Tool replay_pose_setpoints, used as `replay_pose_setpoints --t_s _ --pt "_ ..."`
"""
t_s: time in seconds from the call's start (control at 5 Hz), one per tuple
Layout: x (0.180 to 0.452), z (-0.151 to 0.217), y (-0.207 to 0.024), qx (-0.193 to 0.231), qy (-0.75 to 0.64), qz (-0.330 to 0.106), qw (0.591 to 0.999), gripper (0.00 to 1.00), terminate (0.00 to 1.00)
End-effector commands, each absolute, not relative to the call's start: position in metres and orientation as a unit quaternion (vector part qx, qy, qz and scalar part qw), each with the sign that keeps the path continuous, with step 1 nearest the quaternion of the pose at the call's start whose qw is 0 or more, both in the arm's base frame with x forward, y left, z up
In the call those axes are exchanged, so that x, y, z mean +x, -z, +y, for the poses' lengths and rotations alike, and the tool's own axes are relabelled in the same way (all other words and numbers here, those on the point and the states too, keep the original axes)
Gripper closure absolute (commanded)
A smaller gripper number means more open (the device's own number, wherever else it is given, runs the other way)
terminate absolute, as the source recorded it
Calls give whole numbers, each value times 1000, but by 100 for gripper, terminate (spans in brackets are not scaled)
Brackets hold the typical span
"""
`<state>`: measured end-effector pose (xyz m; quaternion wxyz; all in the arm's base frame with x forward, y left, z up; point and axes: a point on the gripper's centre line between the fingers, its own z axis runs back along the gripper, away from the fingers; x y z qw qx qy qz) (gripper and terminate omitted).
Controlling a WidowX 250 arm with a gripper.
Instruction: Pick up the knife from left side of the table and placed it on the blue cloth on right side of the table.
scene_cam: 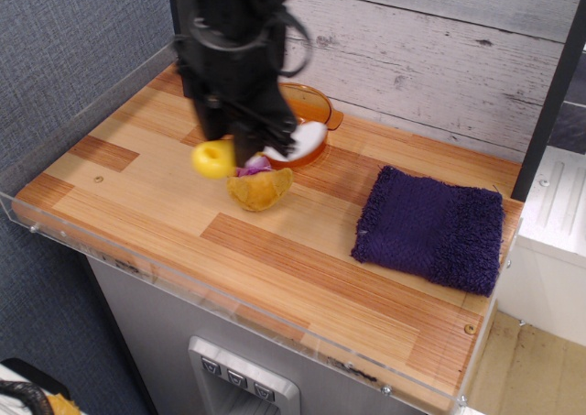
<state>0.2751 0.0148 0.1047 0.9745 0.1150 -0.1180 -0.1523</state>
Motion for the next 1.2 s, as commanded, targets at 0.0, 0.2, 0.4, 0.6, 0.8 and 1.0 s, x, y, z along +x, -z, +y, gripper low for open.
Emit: replay_pose_setpoints --t_s 0.0,0.2,0.4,0.6,0.8,1.0 --pt "289 -25 -96 87 233 -121 961 100 0" --pt "299 -49 -89 77 323 -106 937 100 0" --pt "302 -65 -87 65 372 -108 920 100 0" --pt "308 -71 -82 62 381 -105 917 100 0" --pt "312 -68 -79 60 356 -106 927 100 0" --pt "307 -52 -75 55 326 -86 940 0 0"
